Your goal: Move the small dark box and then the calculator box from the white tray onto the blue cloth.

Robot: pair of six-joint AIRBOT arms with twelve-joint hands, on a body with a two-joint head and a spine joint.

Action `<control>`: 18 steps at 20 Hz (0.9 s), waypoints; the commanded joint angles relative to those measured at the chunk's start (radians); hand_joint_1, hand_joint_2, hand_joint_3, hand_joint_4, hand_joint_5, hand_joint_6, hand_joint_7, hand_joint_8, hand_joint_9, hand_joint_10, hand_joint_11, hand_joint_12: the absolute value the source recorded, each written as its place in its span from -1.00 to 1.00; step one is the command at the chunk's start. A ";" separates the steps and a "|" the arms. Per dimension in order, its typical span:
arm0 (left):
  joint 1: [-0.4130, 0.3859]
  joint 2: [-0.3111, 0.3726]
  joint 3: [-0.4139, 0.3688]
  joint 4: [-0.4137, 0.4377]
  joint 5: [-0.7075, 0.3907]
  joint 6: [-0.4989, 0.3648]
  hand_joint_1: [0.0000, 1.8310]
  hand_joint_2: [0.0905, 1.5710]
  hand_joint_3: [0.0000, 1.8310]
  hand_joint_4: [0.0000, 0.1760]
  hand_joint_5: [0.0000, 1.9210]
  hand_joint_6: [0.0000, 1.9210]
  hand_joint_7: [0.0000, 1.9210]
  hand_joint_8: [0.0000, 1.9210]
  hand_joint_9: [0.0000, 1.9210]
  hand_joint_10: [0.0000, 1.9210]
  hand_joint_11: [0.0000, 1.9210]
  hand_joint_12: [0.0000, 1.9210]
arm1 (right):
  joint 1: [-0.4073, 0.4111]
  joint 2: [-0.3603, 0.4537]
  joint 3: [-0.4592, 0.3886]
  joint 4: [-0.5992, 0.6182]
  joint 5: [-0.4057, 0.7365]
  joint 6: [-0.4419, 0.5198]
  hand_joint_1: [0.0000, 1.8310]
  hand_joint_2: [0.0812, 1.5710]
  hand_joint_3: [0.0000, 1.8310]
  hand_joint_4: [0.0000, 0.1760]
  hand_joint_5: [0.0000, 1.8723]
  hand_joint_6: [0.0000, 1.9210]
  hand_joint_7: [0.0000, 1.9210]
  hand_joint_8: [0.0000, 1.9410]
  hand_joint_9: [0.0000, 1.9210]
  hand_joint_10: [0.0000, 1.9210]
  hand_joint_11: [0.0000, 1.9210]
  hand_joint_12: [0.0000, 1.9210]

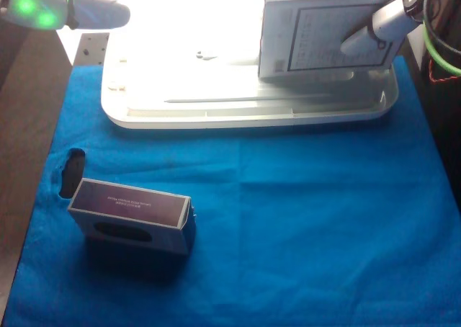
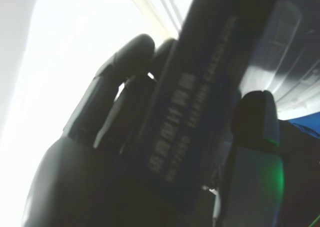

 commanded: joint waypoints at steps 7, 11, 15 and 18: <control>-0.016 -0.008 0.003 -0.030 -0.067 -0.004 -0.37 0.00 -1.00 0.75 -0.99 -1.00 -0.84 -0.99 -0.83 -1.00 -1.00 -0.31 | 0.073 0.075 -0.105 -0.043 0.068 0.015 0.30 0.34 -1.00 -1.00 0.11 -0.14 0.34 -0.56 0.40 -0.42 0.10 0.46; -0.022 -0.023 0.013 -0.025 -0.046 -0.004 -0.39 0.08 -0.98 0.24 -1.00 -1.00 -0.87 -1.00 -0.85 -1.00 -1.00 -0.41 | 0.118 0.128 -0.169 -0.083 0.071 0.015 0.28 0.34 -1.00 -1.00 0.14 -0.15 0.51 -0.93 0.31 -0.08 0.08 0.62; -0.023 -0.030 0.020 -0.027 -0.030 0.003 -0.35 0.04 -1.00 0.75 -1.00 -1.00 -0.84 -0.99 -0.85 -1.00 -1.00 -0.46 | 0.148 0.170 -0.225 -0.098 0.088 0.015 0.25 0.43 -1.00 -1.00 -0.01 0.10 0.48 -0.96 0.12 0.39 0.02 0.84; -0.023 -0.044 0.031 -0.037 -0.004 0.027 -0.33 0.03 -1.00 0.59 -1.00 -1.00 -0.83 -1.00 -0.82 -1.00 -1.00 -0.38 | 0.167 0.222 -0.299 -0.139 0.113 0.015 0.24 0.46 -1.00 -1.00 -0.06 0.16 0.28 -0.49 0.07 0.46 -0.02 0.84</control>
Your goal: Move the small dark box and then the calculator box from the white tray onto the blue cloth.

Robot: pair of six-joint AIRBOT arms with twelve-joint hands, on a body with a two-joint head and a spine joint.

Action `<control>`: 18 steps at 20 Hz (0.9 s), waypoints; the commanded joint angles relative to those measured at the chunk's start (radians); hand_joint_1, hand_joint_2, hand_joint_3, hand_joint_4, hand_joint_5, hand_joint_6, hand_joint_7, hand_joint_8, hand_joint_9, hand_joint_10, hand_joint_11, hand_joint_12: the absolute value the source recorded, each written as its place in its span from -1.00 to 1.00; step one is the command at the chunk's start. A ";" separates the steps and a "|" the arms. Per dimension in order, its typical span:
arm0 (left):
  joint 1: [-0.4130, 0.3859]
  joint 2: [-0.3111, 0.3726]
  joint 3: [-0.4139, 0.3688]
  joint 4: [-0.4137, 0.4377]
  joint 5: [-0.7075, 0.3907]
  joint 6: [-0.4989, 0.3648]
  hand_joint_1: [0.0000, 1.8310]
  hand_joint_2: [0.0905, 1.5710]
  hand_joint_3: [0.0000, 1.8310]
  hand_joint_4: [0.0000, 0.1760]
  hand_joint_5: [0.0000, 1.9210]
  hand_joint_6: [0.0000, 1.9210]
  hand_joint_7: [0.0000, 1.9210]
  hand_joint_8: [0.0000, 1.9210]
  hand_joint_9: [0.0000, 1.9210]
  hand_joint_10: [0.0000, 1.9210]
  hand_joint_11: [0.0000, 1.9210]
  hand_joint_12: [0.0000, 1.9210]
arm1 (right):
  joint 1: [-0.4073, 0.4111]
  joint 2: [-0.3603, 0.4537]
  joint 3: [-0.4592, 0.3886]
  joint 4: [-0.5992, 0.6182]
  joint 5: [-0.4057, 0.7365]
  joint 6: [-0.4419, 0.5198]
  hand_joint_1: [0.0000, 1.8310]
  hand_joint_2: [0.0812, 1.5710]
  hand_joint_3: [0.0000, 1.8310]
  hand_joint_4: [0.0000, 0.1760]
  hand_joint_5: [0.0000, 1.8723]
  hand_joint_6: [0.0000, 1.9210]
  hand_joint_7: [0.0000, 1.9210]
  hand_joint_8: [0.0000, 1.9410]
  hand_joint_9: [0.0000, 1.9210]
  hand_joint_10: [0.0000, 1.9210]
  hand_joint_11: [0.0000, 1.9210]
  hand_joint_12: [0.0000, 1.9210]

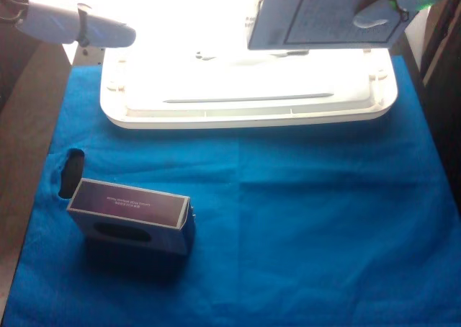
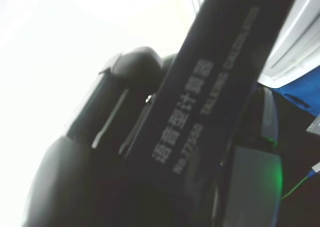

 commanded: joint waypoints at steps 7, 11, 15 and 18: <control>-0.015 -0.008 0.010 -0.041 -0.071 -0.002 -0.33 0.06 -1.00 0.15 -1.00 -1.00 -0.83 -1.00 -0.83 -0.99 -1.00 -0.38 | 0.017 0.092 -0.136 -0.005 0.195 0.006 0.24 0.45 -1.00 -1.00 -0.05 0.16 0.14 0.00 0.06 0.56 -0.03 0.90; -0.015 -0.011 0.010 -0.035 -0.054 -0.001 -0.29 0.01 -1.00 0.51 -1.00 -1.00 -0.85 -1.00 -0.85 -1.00 -1.00 -0.38 | 0.017 0.132 -0.180 -0.068 0.195 0.065 0.24 0.45 -1.00 -1.00 -0.05 0.16 0.04 0.09 -0.02 0.55 -0.10 0.89; -0.015 -0.014 0.011 -0.035 -0.047 0.002 -0.26 0.04 -1.00 0.65 -1.00 -1.00 -0.85 -1.00 -0.87 -1.00 -1.00 -0.46 | 0.017 0.138 -0.185 -0.243 0.195 0.234 0.25 0.43 -1.00 -1.00 -0.02 0.11 0.20 -0.39 0.05 0.31 -0.08 0.73; -0.014 -0.016 0.011 -0.036 -0.042 0.006 -0.27 0.04 -1.00 0.54 -1.00 -1.00 -0.84 -1.00 -0.86 -1.00 -1.00 -0.48 | 0.012 0.145 -0.205 -0.313 0.194 0.278 0.23 0.48 -1.00 -1.00 -0.08 0.20 0.22 -0.18 0.14 0.47 0.06 0.83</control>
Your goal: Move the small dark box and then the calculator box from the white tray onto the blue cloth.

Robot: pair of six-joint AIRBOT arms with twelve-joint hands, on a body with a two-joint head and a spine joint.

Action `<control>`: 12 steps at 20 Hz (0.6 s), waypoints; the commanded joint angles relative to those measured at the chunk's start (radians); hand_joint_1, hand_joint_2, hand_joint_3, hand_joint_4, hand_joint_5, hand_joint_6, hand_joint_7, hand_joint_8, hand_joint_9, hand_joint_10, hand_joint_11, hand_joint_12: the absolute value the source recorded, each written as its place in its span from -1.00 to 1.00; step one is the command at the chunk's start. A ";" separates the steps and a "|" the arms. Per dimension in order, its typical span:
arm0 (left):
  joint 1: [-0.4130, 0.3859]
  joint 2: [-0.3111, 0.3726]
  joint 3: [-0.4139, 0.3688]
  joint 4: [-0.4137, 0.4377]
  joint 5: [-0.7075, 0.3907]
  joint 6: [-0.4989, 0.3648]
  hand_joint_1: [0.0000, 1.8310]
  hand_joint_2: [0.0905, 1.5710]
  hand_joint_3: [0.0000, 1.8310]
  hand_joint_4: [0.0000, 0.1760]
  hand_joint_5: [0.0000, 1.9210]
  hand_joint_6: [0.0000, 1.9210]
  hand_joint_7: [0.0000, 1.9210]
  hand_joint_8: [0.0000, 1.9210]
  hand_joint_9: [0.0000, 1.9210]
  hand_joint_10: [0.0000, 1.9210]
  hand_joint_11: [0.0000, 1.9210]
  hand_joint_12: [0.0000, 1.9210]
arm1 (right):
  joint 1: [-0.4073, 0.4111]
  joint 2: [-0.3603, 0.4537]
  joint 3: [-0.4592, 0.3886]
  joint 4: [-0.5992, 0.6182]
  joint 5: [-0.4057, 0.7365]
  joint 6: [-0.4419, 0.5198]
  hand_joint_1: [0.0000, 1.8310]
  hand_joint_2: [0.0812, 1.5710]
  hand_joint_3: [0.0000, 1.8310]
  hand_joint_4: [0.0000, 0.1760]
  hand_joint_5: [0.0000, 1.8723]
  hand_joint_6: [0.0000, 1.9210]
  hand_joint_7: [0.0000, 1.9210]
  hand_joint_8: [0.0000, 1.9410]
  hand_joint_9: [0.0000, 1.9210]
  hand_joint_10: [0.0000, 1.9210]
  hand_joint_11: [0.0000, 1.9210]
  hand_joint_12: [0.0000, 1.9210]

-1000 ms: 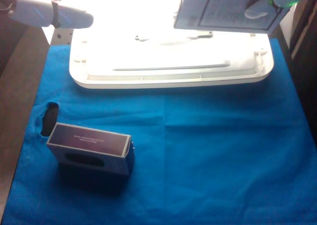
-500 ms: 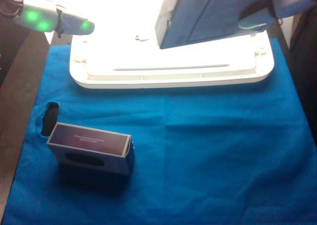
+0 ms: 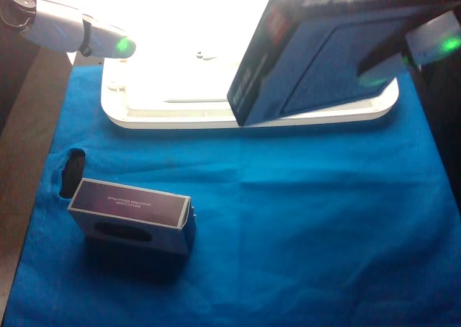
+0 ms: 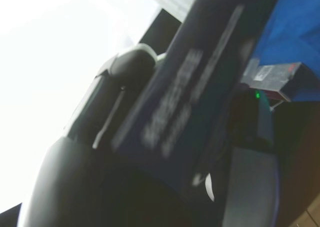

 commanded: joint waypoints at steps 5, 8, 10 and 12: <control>-0.006 -0.019 0.009 -0.033 -0.097 0.000 -0.30 0.05 -1.00 0.41 -1.00 -1.00 -0.82 -1.00 -0.83 -0.99 -1.00 -0.44 | 0.000 0.000 -0.032 -0.113 0.061 0.108 0.23 0.49 -1.00 -1.00 -0.11 0.24 0.20 -0.21 0.13 0.49 0.03 0.90; -0.004 -0.022 0.010 -0.034 -0.097 0.000 -0.29 0.05 -1.00 0.50 -1.00 -1.00 -0.81 -1.00 -0.83 -0.99 -1.00 -0.48 | -0.009 -0.009 -0.031 -0.196 0.049 0.168 0.24 0.47 -1.00 -1.00 -0.08 0.19 0.30 -0.52 0.16 0.25 -0.03 0.73; -0.001 -0.024 0.010 -0.036 -0.096 0.000 -0.29 0.05 -1.00 0.42 -1.00 -1.00 -0.82 -1.00 -0.83 -1.00 -1.00 -0.48 | -0.021 -0.010 -0.031 -0.197 0.049 0.170 0.24 0.47 -1.00 -1.00 -0.08 0.20 0.30 -0.55 0.13 0.24 -0.07 0.75; 0.003 -0.026 0.010 -0.039 -0.096 0.000 -0.28 0.04 -1.00 0.39 -1.00 -1.00 -0.82 -1.00 -0.85 -1.00 -1.00 -0.51 | -0.041 -0.017 -0.031 -0.200 0.046 0.170 0.23 0.49 -1.00 -1.00 -0.10 0.23 0.29 -0.40 0.12 0.39 -0.06 0.84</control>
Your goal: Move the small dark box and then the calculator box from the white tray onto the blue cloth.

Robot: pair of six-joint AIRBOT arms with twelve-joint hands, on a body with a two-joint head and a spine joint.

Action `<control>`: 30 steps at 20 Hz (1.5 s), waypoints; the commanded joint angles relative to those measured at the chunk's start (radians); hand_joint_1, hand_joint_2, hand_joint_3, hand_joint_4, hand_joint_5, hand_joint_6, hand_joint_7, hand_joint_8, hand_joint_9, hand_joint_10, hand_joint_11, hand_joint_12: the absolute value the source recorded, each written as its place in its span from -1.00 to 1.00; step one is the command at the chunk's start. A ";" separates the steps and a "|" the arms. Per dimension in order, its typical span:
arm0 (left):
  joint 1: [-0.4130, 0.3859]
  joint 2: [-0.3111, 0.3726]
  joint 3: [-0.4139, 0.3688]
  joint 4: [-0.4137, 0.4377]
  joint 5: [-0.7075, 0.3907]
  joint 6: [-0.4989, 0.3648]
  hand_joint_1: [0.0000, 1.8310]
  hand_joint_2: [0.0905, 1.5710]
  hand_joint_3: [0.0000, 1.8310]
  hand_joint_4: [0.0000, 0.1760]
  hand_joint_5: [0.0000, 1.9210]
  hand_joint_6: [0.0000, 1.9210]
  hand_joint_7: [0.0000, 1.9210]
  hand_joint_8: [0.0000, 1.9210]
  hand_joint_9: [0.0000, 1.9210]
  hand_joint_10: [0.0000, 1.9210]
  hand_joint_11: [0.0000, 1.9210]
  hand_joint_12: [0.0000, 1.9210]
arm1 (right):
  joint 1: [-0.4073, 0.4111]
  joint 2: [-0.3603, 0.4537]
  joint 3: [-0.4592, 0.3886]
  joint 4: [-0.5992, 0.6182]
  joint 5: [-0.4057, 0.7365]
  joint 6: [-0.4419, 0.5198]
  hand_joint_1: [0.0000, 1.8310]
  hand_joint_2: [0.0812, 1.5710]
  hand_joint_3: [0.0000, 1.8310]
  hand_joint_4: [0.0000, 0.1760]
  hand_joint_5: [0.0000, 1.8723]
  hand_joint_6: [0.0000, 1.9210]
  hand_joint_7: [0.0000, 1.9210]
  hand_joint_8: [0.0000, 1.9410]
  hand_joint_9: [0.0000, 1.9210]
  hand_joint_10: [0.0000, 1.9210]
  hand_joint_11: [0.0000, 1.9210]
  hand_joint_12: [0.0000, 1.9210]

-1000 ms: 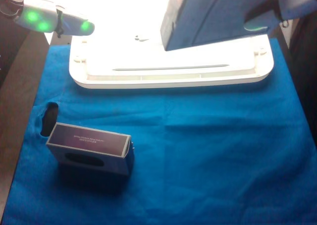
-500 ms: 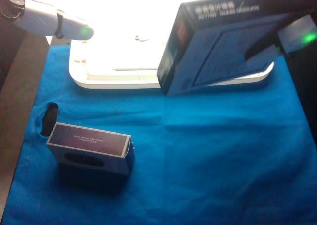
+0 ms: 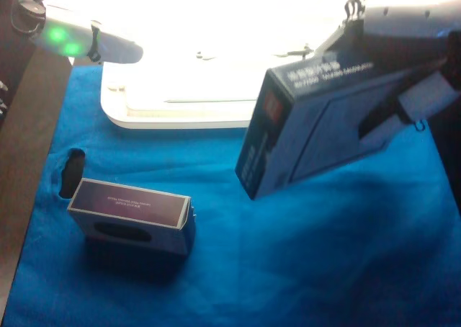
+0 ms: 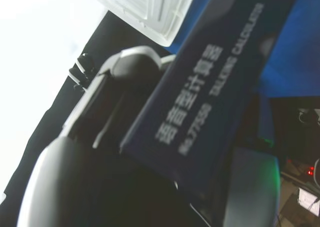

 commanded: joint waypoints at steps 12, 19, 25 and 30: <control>0.011 -0.003 0.000 -0.053 -0.118 -0.001 -0.29 0.04 -1.00 0.40 -1.00 -1.00 -0.82 -1.00 -0.84 -1.00 -1.00 -0.50 | -0.047 -0.051 0.014 0.040 0.015 0.002 -0.23 0.13 -1.00 -1.00 -0.39 -0.99 -0.17 -0.87 -0.22 -0.41 -0.47 0.51; 0.021 -0.003 0.000 -0.066 -0.126 -0.001 -0.31 0.04 -1.00 0.37 -1.00 -1.00 -0.82 -1.00 -0.83 -1.00 -1.00 -0.49 | -0.047 -0.043 0.003 0.081 0.016 0.002 -0.23 -0.17 -1.00 -1.00 -0.95 -1.00 -0.78 -1.00 -0.73 -1.00 -0.99 -0.03; 0.022 -0.001 0.001 -0.066 -0.126 -0.001 -0.30 0.07 -0.99 0.50 -1.00 -1.00 -0.84 -1.00 -0.86 -1.00 -1.00 -0.53 | -0.011 -0.001 -0.027 0.099 0.026 0.002 -0.31 -0.24 -1.00 -0.06 -1.00 -1.00 -1.00 -1.00 -0.99 -1.00 -1.00 -0.77; 0.019 -0.001 0.005 -0.066 -0.125 -0.001 -0.28 0.06 -1.00 0.52 -1.00 -1.00 -0.83 -1.00 -0.85 -1.00 -1.00 -0.52 | 0.069 0.043 -0.028 0.106 0.033 0.002 -0.23 -0.30 -1.00 0.58 -1.00 -1.00 -1.00 -1.00 -1.00 -1.00 -1.00 -0.94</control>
